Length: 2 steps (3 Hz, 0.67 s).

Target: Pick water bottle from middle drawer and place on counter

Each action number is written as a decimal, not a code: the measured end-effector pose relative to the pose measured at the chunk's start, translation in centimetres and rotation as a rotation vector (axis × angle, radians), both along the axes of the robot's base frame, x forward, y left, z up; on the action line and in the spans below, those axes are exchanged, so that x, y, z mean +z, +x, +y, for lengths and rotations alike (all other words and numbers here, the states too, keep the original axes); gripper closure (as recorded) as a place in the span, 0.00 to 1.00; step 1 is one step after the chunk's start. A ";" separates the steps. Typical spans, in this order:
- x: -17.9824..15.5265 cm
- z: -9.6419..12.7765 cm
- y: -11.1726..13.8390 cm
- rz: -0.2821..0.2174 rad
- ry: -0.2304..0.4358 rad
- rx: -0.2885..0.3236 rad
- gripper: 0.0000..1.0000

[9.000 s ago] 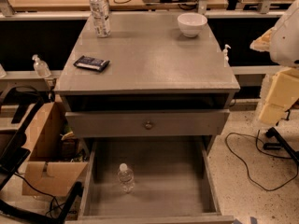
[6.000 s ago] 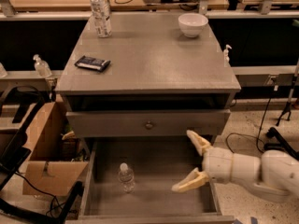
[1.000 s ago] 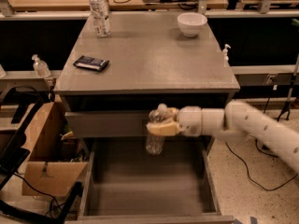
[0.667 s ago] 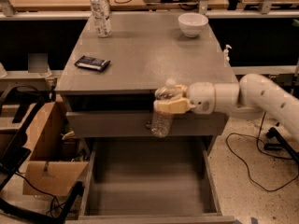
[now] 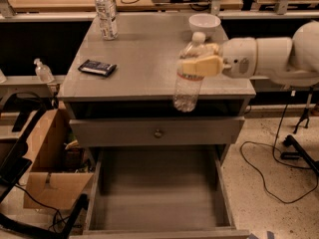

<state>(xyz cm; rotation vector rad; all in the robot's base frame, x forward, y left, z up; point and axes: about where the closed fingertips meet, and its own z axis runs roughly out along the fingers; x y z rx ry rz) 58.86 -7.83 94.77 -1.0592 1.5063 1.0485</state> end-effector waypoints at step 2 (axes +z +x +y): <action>2.4 1.6 8.2 -0.072 -0.060 -0.155 1.00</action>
Offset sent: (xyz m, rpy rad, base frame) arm 0.1420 0.0282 0.0212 -0.1177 -0.1187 -0.2582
